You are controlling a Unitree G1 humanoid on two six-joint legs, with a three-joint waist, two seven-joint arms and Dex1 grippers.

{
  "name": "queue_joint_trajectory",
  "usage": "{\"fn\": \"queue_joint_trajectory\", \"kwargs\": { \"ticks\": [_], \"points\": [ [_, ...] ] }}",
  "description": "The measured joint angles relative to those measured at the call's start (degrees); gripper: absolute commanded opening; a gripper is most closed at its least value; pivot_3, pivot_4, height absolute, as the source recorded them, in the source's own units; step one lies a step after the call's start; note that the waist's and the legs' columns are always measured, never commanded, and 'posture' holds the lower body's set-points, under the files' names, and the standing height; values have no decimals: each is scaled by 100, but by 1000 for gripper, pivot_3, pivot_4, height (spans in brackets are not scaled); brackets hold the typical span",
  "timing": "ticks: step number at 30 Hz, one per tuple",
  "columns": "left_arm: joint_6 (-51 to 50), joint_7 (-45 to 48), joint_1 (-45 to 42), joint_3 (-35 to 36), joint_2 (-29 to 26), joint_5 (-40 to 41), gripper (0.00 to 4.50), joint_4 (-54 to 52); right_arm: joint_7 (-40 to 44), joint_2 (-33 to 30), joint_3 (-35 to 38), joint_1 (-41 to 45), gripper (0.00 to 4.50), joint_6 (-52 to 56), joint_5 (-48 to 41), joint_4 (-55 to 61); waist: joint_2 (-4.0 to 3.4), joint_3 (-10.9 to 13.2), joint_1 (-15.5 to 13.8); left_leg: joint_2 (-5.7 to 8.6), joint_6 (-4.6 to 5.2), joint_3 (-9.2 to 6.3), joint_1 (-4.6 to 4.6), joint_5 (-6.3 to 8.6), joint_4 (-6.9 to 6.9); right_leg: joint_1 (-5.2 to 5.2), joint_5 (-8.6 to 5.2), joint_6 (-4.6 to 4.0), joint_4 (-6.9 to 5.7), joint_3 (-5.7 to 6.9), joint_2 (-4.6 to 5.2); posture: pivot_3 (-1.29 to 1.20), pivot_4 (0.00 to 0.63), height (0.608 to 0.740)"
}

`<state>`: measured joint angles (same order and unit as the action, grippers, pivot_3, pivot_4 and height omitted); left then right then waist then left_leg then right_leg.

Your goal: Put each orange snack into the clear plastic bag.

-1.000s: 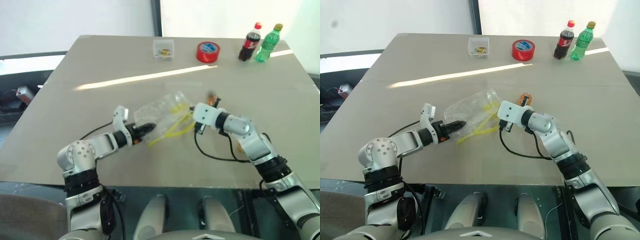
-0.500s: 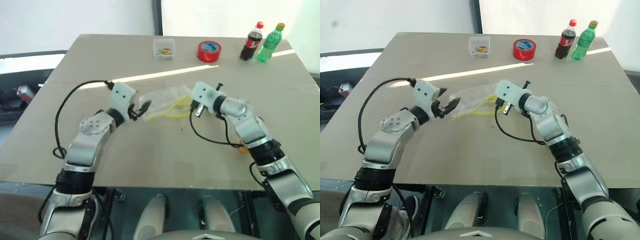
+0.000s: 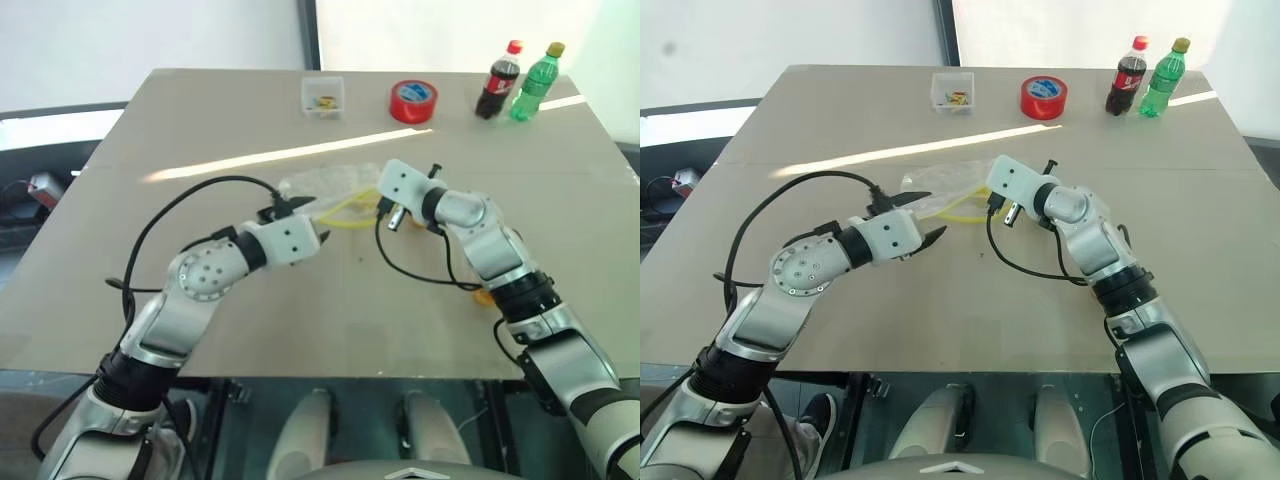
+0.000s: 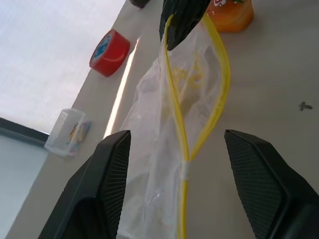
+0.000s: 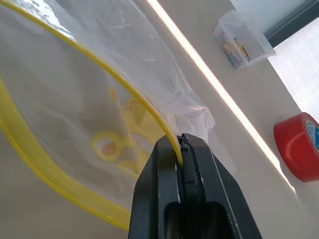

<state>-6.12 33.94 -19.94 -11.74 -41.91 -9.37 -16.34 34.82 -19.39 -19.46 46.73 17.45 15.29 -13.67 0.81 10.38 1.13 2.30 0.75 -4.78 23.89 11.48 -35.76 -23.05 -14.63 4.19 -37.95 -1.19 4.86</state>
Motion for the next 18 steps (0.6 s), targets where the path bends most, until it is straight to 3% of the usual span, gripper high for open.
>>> {"fn": "queue_joint_trajectory", "kwargs": {
  "ticks": [15,18],
  "points": [
    [665,18,78,-2,9,-575,3159,971,2,10,1,1,0,8,1,1,0,0,2,-1,0,-2,0,0,-1,-1,0,0,-2,1,-3,0,150,740],
    [793,-21,-3,-8,53,-724,2429,1174,1,11,6,1,0,10,-1,4,0,0,1,-1,0,-2,0,0,-2,-1,0,0,-4,2,-4,0,150,740]
  ]
}}
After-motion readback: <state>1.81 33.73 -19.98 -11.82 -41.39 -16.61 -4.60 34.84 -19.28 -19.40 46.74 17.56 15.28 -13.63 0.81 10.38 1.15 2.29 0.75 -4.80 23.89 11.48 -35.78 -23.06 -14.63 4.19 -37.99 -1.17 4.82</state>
